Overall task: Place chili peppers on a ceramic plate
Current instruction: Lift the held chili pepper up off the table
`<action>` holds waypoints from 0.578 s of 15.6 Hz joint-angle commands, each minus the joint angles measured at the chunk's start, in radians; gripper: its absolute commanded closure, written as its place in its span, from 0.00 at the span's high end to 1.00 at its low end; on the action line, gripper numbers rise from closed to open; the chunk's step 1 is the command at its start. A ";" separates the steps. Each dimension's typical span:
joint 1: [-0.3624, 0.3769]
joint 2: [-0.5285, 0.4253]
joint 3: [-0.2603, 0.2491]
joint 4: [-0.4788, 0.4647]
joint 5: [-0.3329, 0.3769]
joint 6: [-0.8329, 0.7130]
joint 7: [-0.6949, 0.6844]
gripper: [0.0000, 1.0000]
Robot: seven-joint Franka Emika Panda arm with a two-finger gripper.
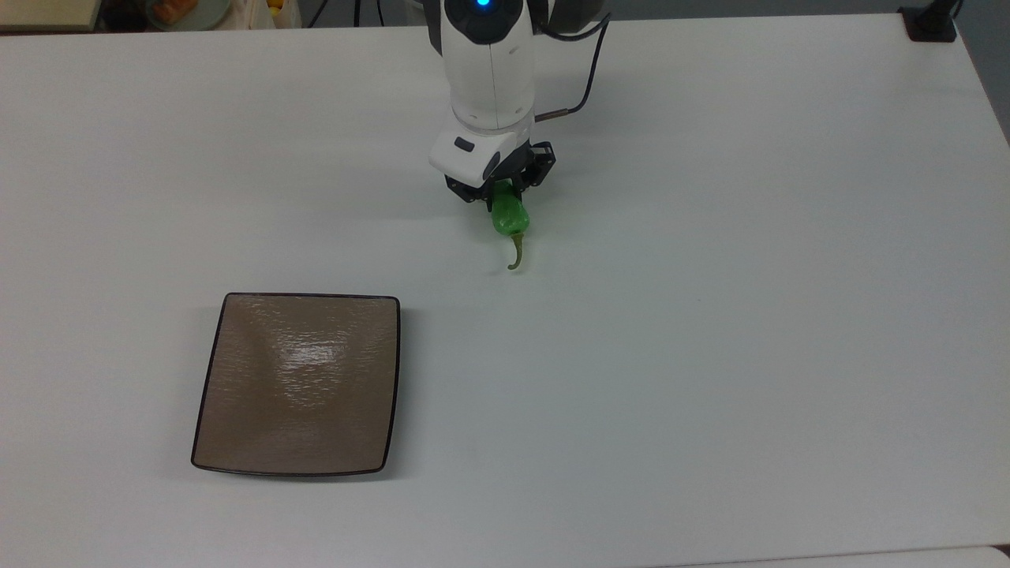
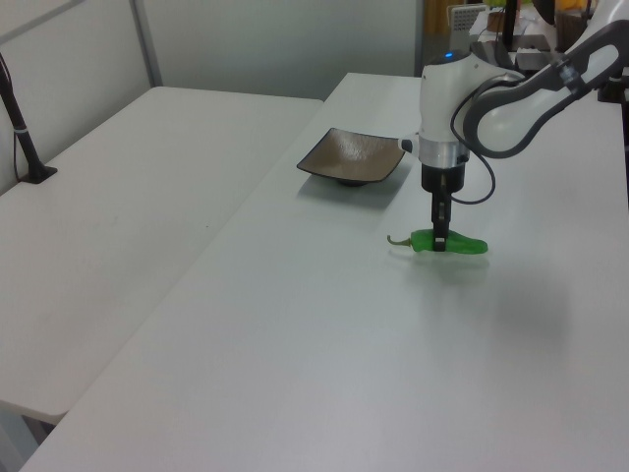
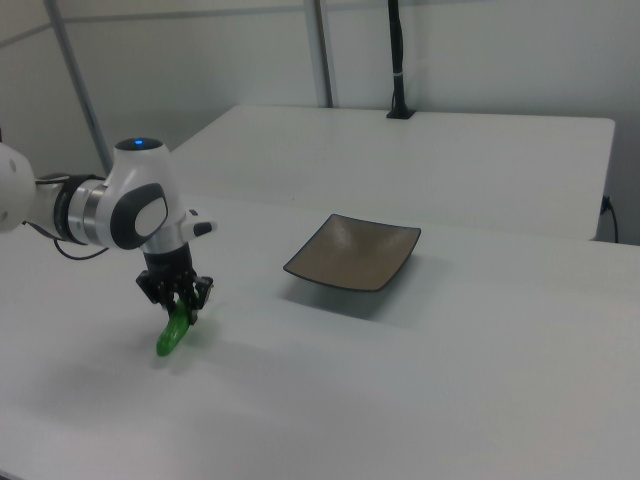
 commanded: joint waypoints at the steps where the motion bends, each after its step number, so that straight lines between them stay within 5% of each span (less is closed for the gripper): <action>1: -0.001 -0.015 0.001 0.076 0.020 -0.033 -0.008 0.12; 9: -0.005 0.063 -0.008 0.286 0.005 -0.019 -0.063 0.12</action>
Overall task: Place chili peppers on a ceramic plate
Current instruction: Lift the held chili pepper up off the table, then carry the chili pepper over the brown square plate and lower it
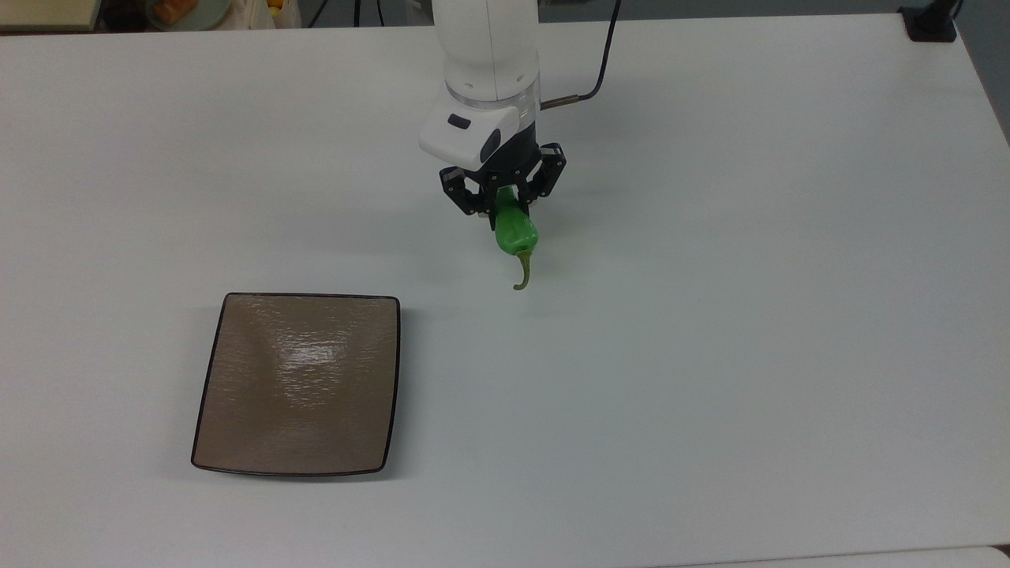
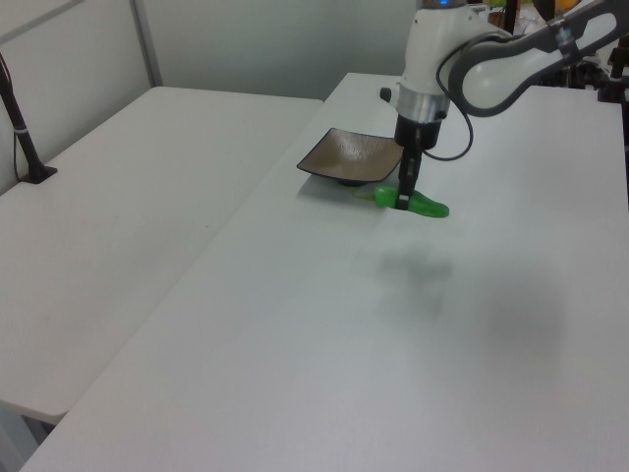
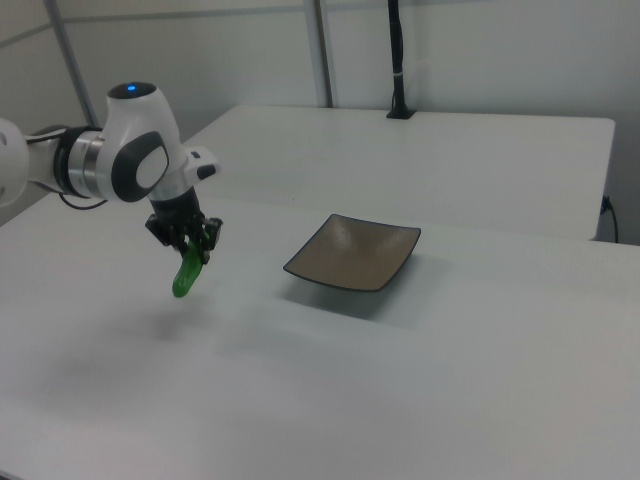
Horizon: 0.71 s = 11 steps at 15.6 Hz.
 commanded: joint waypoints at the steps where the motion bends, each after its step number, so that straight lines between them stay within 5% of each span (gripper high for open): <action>1: 0.001 0.077 -0.010 0.127 0.004 -0.017 -0.089 0.12; 6: -0.002 0.091 -0.036 0.166 -0.085 -0.013 -0.342 0.12; 11: -0.003 0.110 -0.092 0.192 -0.193 0.081 -0.439 0.12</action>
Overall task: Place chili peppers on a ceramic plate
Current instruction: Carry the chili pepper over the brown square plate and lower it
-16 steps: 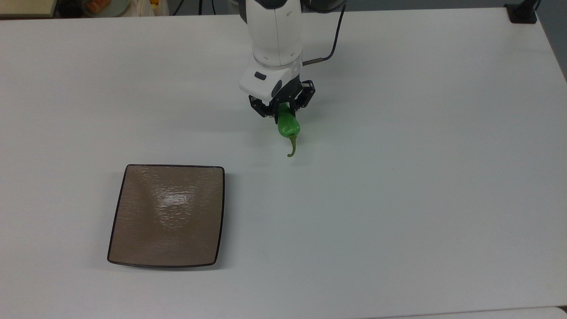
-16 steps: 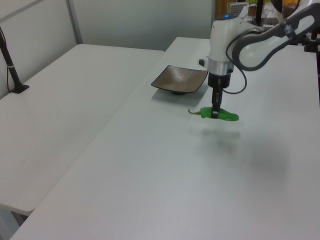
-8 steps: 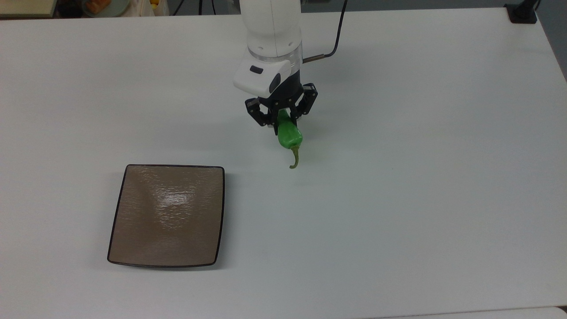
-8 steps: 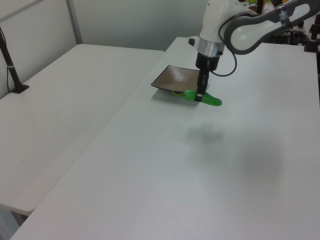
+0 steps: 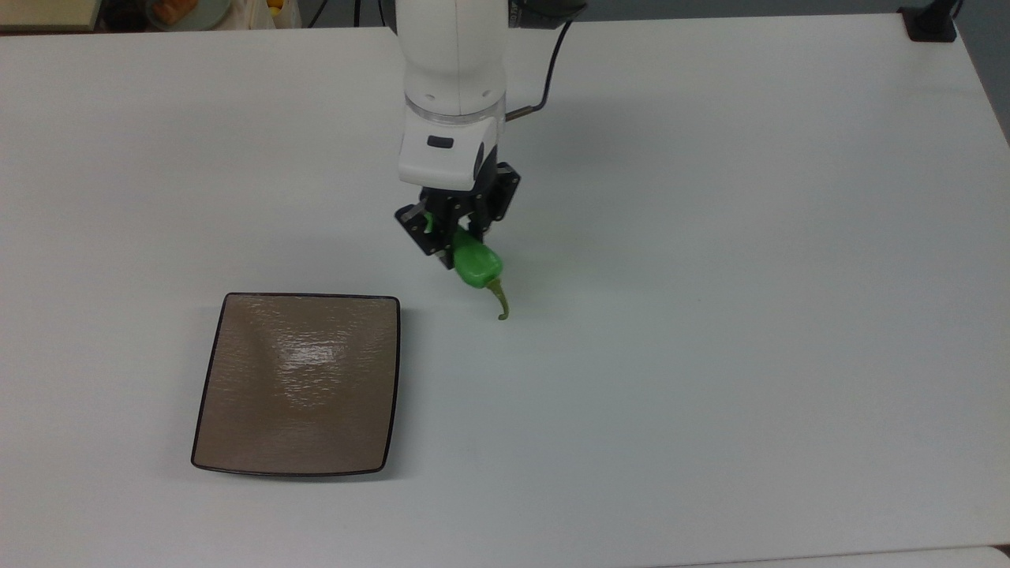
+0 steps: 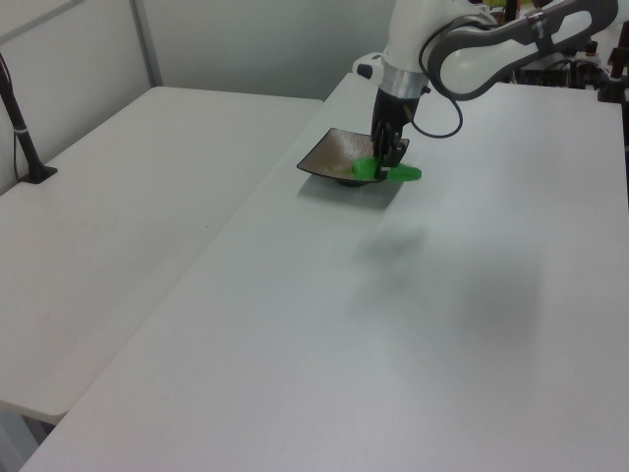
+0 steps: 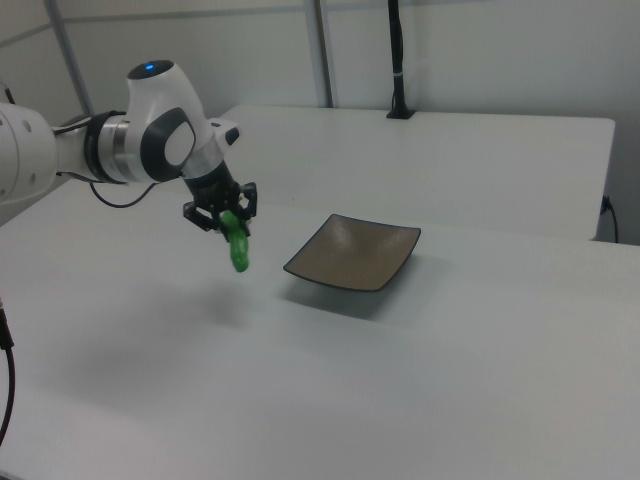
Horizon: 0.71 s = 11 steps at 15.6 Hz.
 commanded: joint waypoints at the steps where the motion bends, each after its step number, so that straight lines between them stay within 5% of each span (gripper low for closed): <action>1: 0.005 0.042 -0.044 0.024 -0.068 0.135 -0.065 0.12; 4: -0.001 0.088 -0.067 0.033 -0.072 0.246 -0.065 0.13; 11: -0.015 0.263 -0.102 0.217 -0.144 0.358 -0.065 0.18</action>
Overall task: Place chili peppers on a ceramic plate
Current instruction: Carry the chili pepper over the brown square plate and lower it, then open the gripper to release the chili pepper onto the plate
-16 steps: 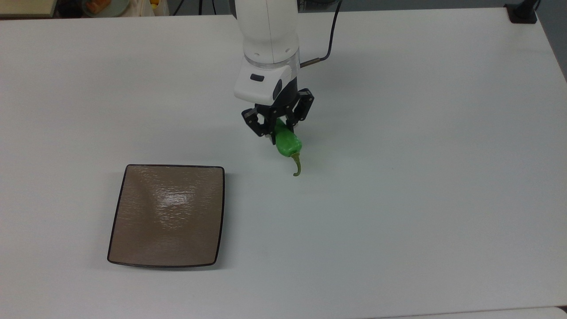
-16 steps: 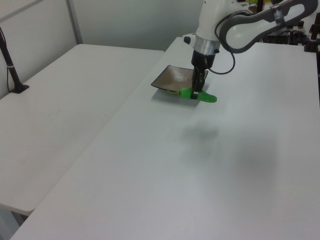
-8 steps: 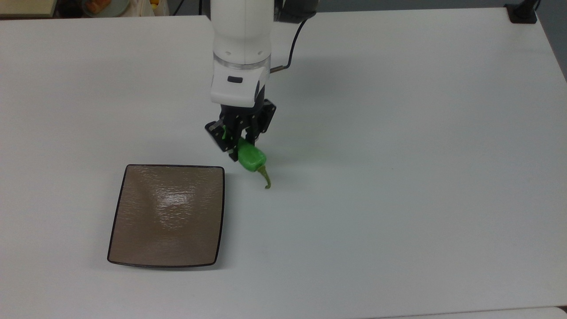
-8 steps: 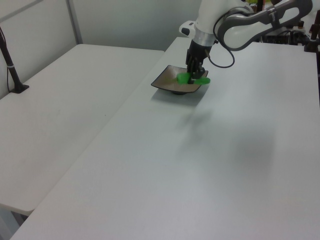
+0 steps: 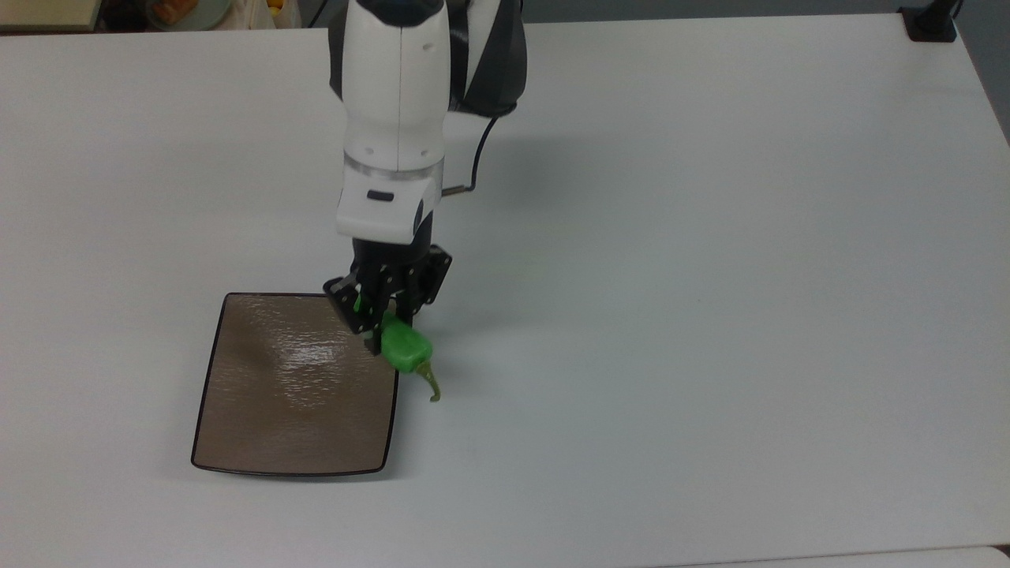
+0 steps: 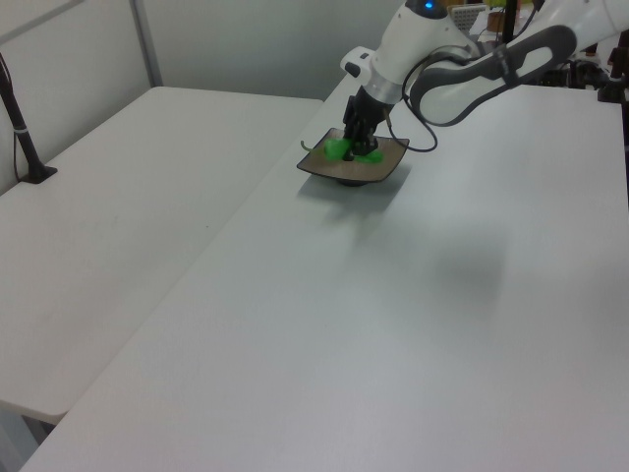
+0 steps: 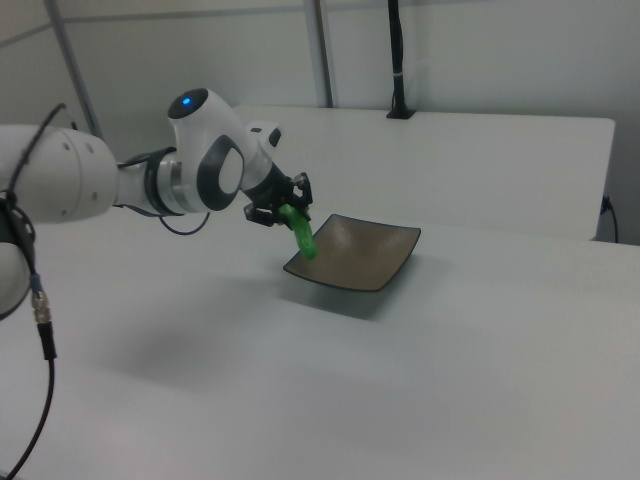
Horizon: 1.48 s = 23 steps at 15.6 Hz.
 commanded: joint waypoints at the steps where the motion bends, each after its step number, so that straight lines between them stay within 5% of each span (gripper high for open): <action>1: -0.004 0.094 -0.011 0.119 -0.042 0.028 -0.014 0.21; 4: -0.010 0.100 -0.027 0.114 -0.055 0.094 -0.014 0.46; 6: -0.012 0.103 -0.034 0.113 -0.056 0.113 -0.014 0.79; 12: -0.013 0.102 -0.034 0.111 -0.056 0.114 -0.012 0.84; 14: -0.012 0.100 -0.034 0.111 -0.049 0.113 -0.005 1.00; 23: -0.010 0.030 -0.024 0.062 -0.016 0.087 0.014 1.00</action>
